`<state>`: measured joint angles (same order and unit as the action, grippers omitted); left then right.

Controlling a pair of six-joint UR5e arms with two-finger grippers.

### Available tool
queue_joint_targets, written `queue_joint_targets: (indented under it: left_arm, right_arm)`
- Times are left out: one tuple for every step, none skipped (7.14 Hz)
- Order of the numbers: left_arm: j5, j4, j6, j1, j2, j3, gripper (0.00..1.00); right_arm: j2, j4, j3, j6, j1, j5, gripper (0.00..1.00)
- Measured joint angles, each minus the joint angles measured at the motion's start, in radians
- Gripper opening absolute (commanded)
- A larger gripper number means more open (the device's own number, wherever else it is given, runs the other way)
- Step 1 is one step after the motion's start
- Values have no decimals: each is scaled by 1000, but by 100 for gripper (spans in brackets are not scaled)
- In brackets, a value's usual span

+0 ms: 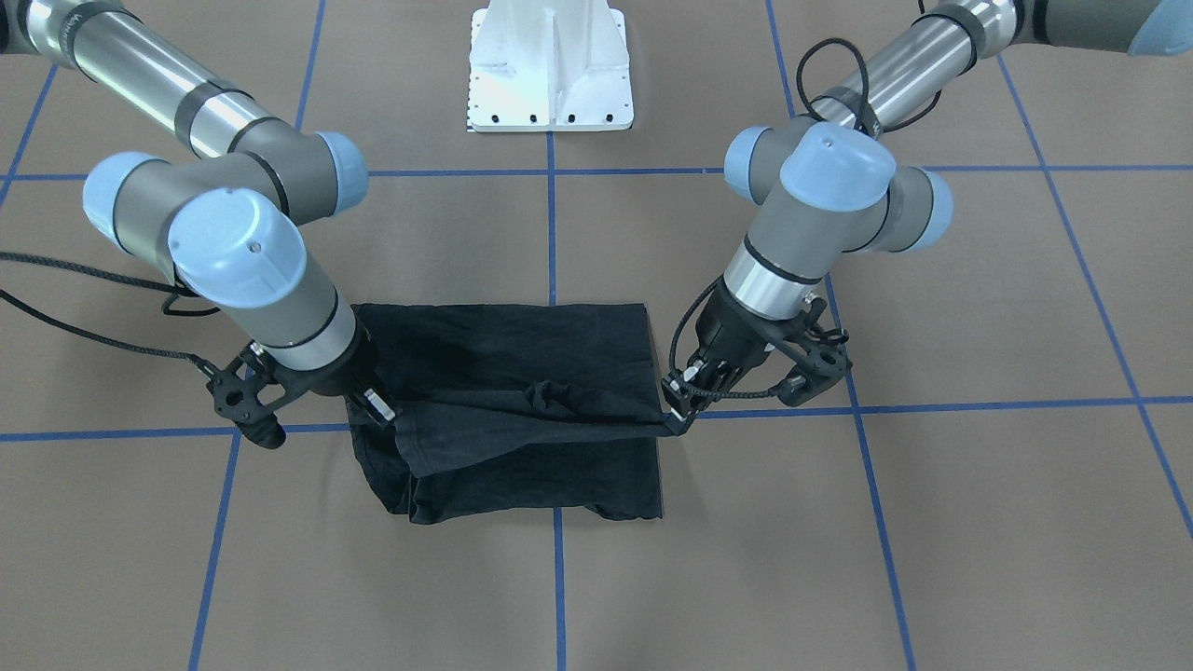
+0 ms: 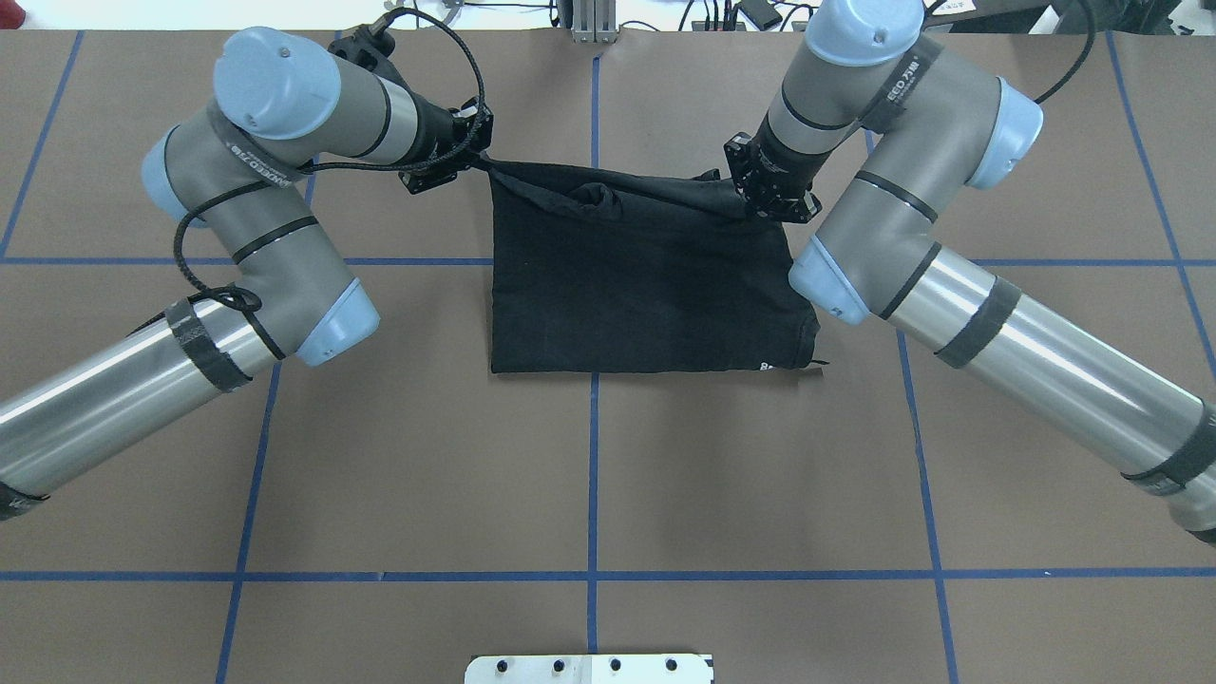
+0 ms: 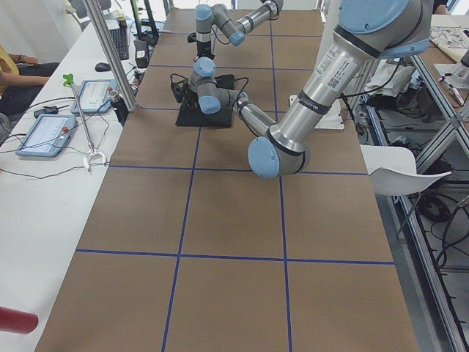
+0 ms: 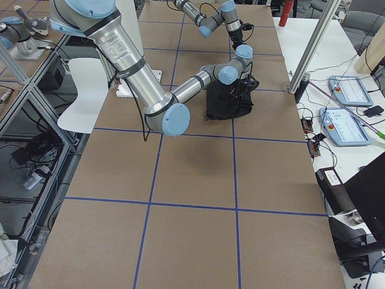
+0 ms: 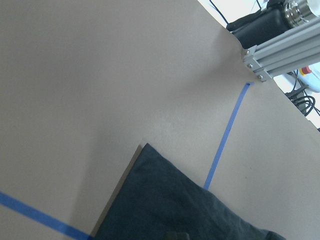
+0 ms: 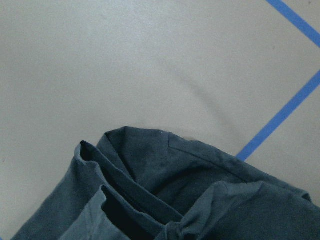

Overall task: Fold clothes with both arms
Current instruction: 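Release the folded edge by opening both grippers over the shirt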

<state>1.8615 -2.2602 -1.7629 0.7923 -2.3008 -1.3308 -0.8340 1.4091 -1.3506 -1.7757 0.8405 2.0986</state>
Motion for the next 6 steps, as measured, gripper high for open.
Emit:
queue_joint_targets:
  left_arm:
    - [-7,-43,8,13,-37,88,100]
    - [-12,-90,31,29,-61,160,100]
    - [-15,-112,55,43,-73,194,100]
    - [-14,-119,69,56,-78,206,100]
    - [-10,-119,74,64,-80,202,100]
    - [-6,-115,92,69,-78,184,100]
  right_arm:
    - [37,-26,78,14,4,-16,100]
    - [75,-63,140,22,10,-33,100]
    - [103,-79,168,23,19,-35,100]
    - [115,-84,175,24,28,-28,100]
    - [117,-87,171,24,33,-22,100]
    - [108,-88,151,32,36,-19,100]
